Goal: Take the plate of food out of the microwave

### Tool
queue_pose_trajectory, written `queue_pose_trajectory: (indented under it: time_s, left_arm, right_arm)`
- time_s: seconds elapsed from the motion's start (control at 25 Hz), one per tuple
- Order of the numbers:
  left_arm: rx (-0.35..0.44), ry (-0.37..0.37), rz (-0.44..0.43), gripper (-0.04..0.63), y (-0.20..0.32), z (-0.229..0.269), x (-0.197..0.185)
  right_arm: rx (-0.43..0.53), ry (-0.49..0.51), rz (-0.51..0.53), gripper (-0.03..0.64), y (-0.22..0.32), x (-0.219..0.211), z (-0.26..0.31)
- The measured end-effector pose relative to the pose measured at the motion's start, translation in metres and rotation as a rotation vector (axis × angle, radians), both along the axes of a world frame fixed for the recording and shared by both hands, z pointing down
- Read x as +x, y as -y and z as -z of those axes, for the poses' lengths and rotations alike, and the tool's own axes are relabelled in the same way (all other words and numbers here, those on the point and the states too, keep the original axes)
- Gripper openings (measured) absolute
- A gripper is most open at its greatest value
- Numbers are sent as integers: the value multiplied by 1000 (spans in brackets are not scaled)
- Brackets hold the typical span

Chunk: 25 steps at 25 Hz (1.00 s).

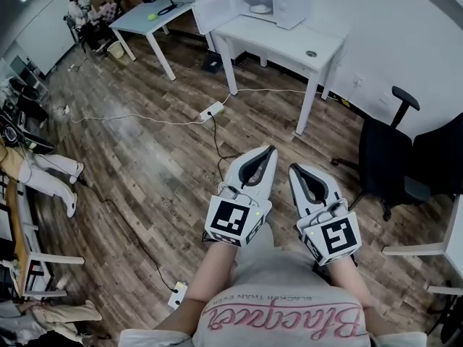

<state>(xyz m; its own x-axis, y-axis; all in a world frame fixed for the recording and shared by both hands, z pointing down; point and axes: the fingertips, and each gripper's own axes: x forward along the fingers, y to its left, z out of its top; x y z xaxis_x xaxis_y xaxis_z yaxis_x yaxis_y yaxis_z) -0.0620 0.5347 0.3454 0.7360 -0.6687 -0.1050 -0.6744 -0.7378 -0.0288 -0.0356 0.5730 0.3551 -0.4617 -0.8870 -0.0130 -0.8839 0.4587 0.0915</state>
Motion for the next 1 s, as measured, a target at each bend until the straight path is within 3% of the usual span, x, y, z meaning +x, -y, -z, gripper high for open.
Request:
queue_pose_trajectory:
  time_s: [0.48, 1.0]
  left_arm:
    - [-28, -4, 4, 5, 76, -3, -2]
    - [-13, 16, -68, 5, 152, 4, 7]
  right_arm:
    - [-46, -3, 6, 12, 69, -5, -8]
    - [-64, -10, -60, 12, 148, -3, -4]
